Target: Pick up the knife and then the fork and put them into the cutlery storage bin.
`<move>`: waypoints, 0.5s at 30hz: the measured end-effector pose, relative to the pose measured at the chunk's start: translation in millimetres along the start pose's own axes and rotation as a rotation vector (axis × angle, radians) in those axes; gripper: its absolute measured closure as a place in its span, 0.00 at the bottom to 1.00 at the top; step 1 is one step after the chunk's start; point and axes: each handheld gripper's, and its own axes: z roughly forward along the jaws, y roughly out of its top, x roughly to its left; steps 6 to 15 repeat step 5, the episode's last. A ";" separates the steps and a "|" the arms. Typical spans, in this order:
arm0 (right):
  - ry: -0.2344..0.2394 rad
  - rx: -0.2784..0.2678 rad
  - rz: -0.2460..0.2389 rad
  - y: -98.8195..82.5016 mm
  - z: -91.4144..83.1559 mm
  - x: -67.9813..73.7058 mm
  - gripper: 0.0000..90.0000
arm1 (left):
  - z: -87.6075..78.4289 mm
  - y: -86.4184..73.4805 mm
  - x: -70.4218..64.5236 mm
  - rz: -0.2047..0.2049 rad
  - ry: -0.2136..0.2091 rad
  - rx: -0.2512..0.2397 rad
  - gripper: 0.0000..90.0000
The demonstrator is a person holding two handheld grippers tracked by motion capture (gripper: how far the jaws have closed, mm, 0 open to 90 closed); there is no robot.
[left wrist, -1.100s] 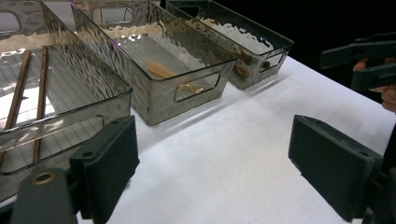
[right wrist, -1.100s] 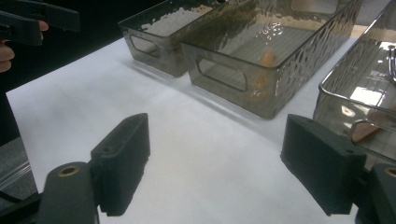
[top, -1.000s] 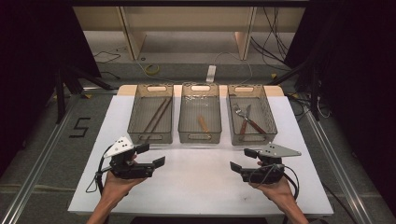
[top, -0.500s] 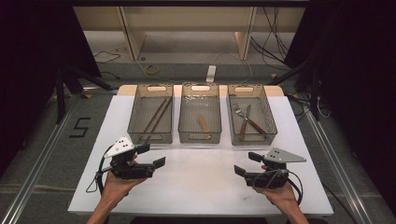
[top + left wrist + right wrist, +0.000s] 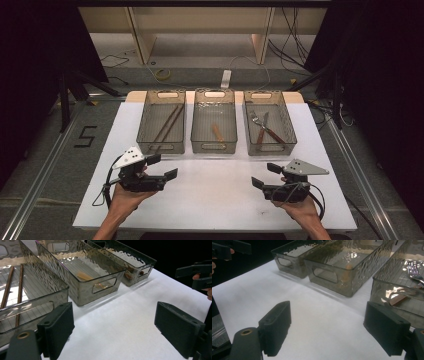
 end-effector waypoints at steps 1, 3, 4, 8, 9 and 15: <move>0.000 0.000 0.000 0.0 -0.1 0.0 0.25 | 0.0 0.0 0.0 0.000 -0.001 0.001 0.17; -0.002 -0.001 -0.001 0.1 -0.2 0.1 0.25 | 0.1 -0.1 -0.1 0.001 -0.002 0.002 0.17; -0.001 -0.002 -0.001 0.2 -0.1 -0.1 0.25 | 0.2 -0.1 0.1 0.004 -0.002 0.003 0.17; -0.002 -0.002 -0.001 0.2 -0.2 -0.1 0.25 | 0.4 -0.1 0.0 0.001 -0.003 0.004 0.17; -0.002 -0.002 -0.001 0.2 -0.2 -0.1 0.25 | 0.4 -0.1 0.0 0.001 -0.003 0.004 0.17; -0.002 -0.002 -0.001 0.2 -0.2 -0.1 0.25 | 0.4 -0.1 0.0 0.001 -0.003 0.004 0.17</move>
